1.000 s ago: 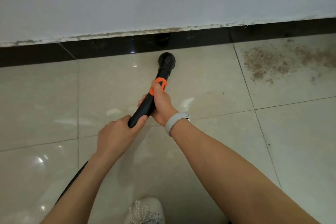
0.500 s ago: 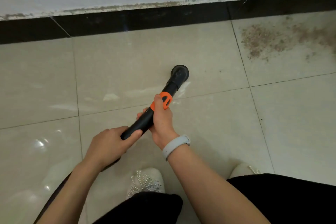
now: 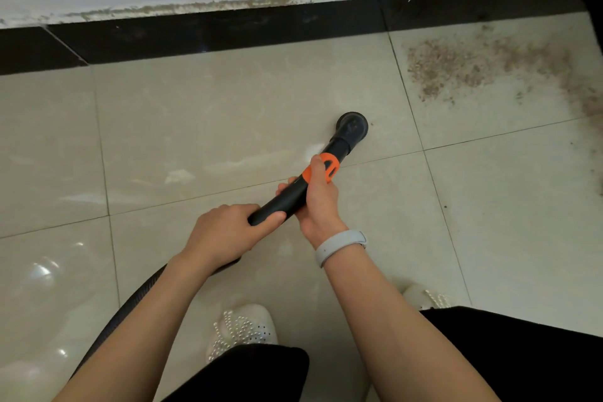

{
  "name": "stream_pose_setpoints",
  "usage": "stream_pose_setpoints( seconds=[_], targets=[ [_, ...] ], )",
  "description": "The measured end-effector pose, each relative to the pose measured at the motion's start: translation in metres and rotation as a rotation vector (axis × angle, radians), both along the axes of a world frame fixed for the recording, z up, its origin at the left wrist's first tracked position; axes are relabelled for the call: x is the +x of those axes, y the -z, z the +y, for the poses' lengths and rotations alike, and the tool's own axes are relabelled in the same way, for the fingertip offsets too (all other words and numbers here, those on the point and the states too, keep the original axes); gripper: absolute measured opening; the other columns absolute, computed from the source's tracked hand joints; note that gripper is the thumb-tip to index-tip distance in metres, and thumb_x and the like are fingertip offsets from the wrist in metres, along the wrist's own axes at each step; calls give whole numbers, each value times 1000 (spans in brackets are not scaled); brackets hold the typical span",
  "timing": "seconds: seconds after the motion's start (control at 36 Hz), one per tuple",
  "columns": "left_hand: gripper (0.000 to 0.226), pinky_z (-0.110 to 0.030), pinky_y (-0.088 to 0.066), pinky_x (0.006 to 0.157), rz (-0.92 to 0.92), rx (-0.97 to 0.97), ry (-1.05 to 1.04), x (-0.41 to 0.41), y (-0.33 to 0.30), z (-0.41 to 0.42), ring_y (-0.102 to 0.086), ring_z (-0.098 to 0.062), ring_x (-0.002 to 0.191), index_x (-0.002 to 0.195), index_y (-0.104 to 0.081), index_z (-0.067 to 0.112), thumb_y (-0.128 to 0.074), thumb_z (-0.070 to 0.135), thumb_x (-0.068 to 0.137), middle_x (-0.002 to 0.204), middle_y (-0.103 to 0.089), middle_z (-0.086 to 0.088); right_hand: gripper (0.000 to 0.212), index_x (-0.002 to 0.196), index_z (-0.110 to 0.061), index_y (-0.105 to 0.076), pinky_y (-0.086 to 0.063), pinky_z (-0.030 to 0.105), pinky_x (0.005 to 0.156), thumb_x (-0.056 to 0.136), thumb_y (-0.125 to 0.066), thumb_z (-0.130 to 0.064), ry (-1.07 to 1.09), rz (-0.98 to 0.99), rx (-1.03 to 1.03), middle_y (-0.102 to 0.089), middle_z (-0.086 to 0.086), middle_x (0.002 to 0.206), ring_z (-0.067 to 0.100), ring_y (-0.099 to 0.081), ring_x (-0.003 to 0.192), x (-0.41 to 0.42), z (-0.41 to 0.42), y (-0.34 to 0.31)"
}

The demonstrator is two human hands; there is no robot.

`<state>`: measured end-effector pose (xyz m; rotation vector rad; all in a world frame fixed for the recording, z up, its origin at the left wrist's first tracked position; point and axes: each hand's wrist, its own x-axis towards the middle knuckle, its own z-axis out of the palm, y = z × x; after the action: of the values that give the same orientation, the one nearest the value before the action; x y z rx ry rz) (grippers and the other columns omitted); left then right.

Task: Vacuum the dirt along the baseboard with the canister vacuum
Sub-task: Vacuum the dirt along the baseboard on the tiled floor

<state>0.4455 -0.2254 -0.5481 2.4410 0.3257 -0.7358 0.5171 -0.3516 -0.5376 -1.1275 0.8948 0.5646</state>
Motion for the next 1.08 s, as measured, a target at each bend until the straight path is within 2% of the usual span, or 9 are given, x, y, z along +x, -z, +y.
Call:
stream_pose_setpoints(
  seconds=[0.14,0.44,0.61,0.83,0.97,1.08],
  targets=[
    [55,-30,-48,69,6,-28,32,24,-1,-18,-63,-15,69,72,-56,23,-35,72,86,66,-67,6,25,89,-10,-45,-53,33,58,96,-55,-33,55,-18,-20,-49,5,60,20,-56,44,17,-18,0],
    [54,-27,-37,55,42,-81,164,30,5,-39,-59,-5,59,72,-58,24,-38,73,85,59,-66,8,26,84,-10,-45,-53,34,61,96,-55,-32,207,27,-39,-48,7,64,20,-55,47,6,-49,-1],
    [51,-25,-43,59,137,-135,308,26,4,-47,-61,-5,58,78,-62,27,-40,73,85,60,-67,8,28,82,-10,-45,-54,37,62,96,-55,-32,378,73,-73,-51,10,67,24,-56,55,-21,-64,-2],
    [55,-25,-46,61,175,-151,558,42,1,-93,-54,0,43,78,-61,25,-38,75,84,63,-68,7,26,83,-11,-44,-50,35,55,97,-55,-30,652,120,-139,-50,10,67,24,-54,54,-35,-106,-7],
    [54,-26,-40,58,170,-142,722,48,0,-123,-63,-8,63,72,-56,28,-37,77,84,61,-65,7,26,85,-11,-43,-49,37,58,97,-55,-30,792,138,-138,-49,10,70,25,-53,56,-47,-134,-5],
    [59,-27,-41,59,106,-107,702,56,2,-130,-63,-12,67,71,-54,24,-33,78,83,67,-67,5,25,85,-11,-43,-48,35,56,97,-55,-30,778,93,-115,-47,8,66,22,-51,53,-35,-142,-4]
  ],
)
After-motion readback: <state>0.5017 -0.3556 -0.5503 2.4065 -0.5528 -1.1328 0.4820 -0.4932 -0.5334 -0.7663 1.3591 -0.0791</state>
